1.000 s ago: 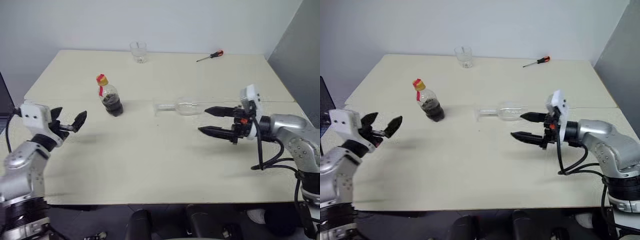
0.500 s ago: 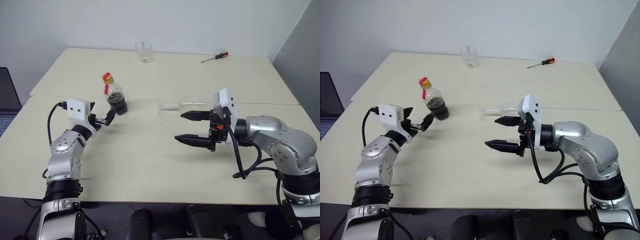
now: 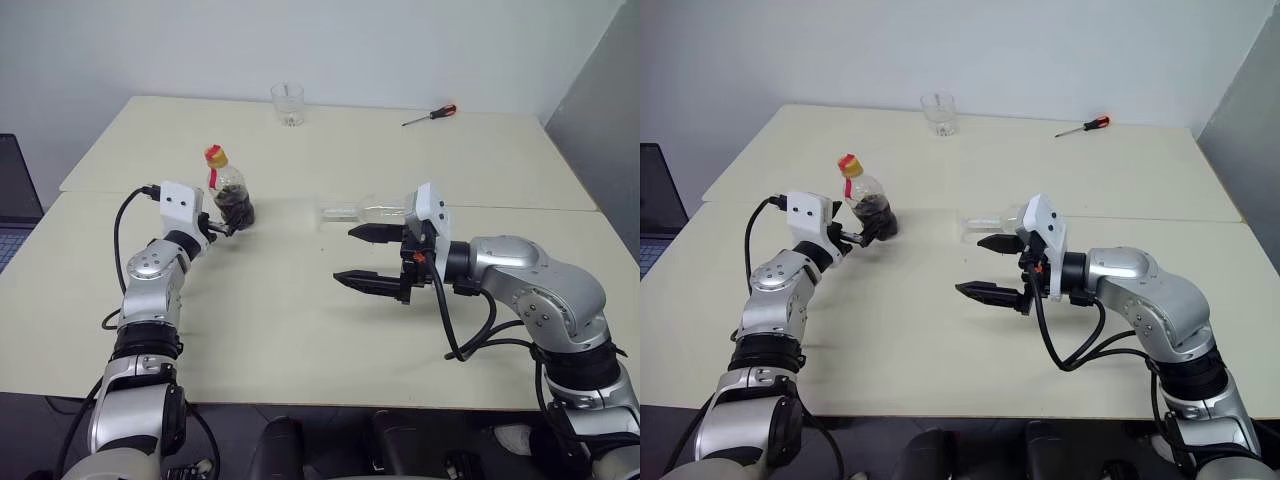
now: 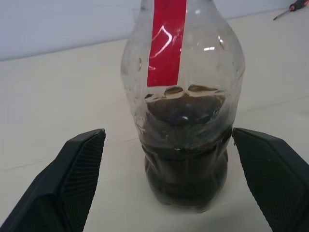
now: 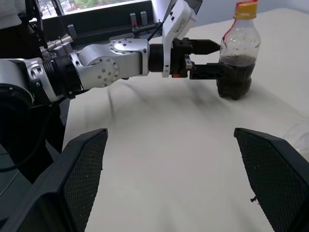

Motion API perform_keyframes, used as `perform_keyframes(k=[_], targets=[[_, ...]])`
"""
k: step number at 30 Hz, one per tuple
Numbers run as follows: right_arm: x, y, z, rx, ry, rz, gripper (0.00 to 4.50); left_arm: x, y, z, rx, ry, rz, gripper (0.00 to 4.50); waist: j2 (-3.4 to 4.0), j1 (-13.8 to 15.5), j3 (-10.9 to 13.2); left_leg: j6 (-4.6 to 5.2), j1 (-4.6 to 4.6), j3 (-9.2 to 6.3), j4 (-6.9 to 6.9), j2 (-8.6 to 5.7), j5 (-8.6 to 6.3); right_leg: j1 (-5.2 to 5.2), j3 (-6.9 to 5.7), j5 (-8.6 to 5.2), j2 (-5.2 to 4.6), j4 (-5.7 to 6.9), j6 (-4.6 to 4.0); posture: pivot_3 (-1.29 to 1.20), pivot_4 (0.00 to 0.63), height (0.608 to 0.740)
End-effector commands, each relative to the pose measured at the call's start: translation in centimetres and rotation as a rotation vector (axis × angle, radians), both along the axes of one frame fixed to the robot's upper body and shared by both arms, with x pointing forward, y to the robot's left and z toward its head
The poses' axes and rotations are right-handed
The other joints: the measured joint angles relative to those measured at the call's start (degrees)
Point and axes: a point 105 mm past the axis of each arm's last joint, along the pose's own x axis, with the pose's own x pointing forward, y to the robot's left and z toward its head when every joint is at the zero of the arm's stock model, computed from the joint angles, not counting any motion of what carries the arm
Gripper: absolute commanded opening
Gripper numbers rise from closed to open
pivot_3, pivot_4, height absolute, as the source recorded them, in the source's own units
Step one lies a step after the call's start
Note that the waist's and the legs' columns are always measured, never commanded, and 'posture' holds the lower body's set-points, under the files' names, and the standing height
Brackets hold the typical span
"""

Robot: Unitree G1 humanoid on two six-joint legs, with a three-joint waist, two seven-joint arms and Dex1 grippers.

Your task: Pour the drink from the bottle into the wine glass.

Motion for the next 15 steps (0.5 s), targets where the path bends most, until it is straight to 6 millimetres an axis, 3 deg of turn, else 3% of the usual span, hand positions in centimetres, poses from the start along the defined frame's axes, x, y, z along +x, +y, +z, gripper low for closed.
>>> perform_keyframes(k=[1,9,15], targets=[[-0.6,0.5,1.2,0.032,-0.047,0.018,4.50,1.1,-0.9,2.0,0.003,-0.069,-0.011,4.48,0.00,0.0,0.0,0.00,0.00,-0.06,0.01,0.00,0.00,0.01,-0.06,0.00,0.00,0.00,0.00,0.00,0.150,0.740],[-0.4,0.3,1.8,0.052,-0.053,0.005,4.50,2.5,-3.4,2.6,0.026,-0.087,-0.097,4.48,0.00,0.1,0.0,0.00,0.00,-0.10,0.02,-0.03,0.00,0.08,-0.09,0.00,-0.01,-0.03,0.00,0.00,0.150,0.740],[-0.3,0.2,2.0,0.055,-0.058,-0.002,4.50,3.4,-4.0,2.7,-0.002,-0.065,-0.096,4.48,0.00,0.0,0.0,0.00,0.00,-0.11,0.02,-0.04,0.00,0.09,-0.11,0.00,0.00,-0.03,0.00,0.00,0.150,0.740]])
